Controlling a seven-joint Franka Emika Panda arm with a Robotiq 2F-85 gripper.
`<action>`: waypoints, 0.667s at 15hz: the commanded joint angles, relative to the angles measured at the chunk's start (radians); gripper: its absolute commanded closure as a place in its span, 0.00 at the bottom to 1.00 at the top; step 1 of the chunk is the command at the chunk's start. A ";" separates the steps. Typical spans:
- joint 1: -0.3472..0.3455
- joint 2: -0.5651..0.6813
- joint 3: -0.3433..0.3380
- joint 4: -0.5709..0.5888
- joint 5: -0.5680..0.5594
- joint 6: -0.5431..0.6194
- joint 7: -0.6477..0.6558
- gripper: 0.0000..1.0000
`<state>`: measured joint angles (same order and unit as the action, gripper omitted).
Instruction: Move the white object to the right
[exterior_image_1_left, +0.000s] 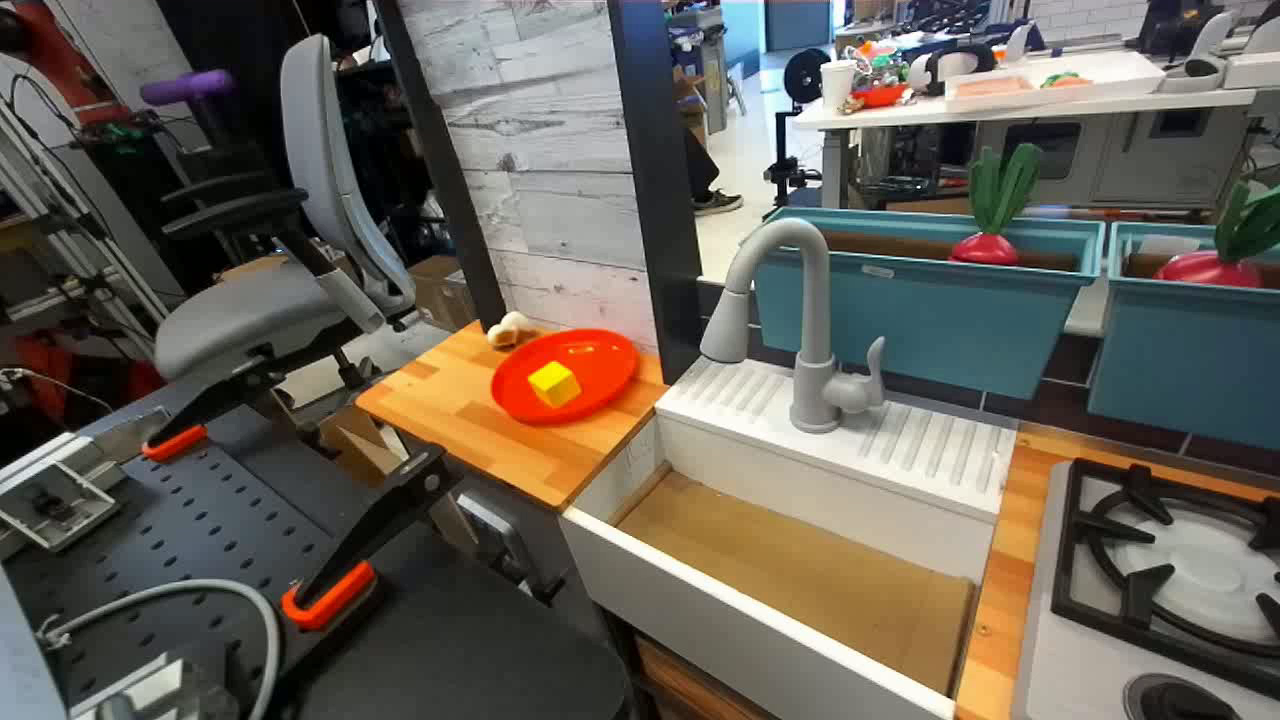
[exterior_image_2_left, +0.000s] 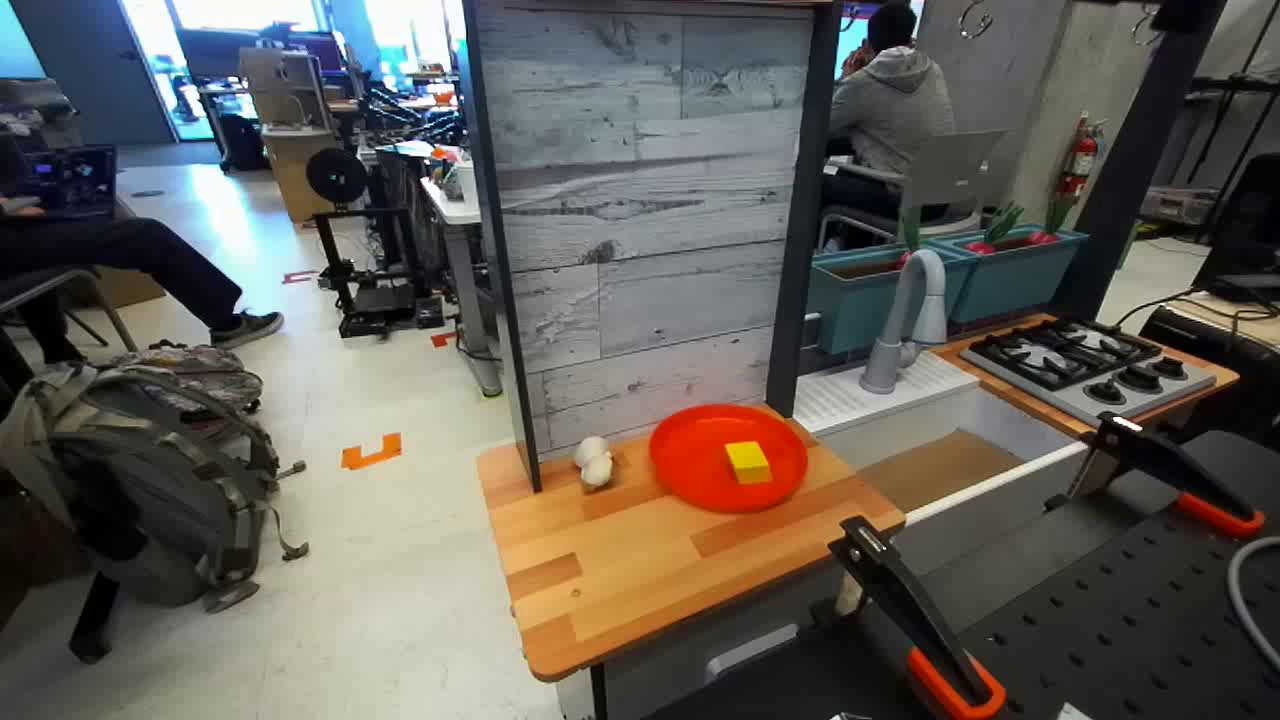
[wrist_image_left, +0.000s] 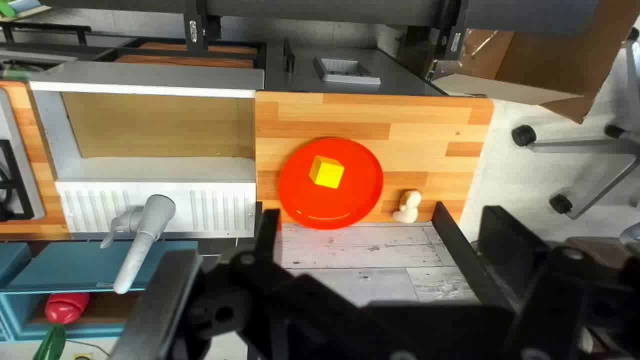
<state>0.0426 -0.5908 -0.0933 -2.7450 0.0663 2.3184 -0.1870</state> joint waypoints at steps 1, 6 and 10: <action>-0.003 0.000 0.004 0.002 0.002 -0.003 -0.001 0.00; -0.003 0.000 0.004 0.002 0.002 -0.003 -0.001 0.00; 0.014 0.108 0.014 0.001 0.028 0.143 0.020 0.00</action>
<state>0.0425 -0.5773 -0.0904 -2.7451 0.0666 2.3291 -0.1843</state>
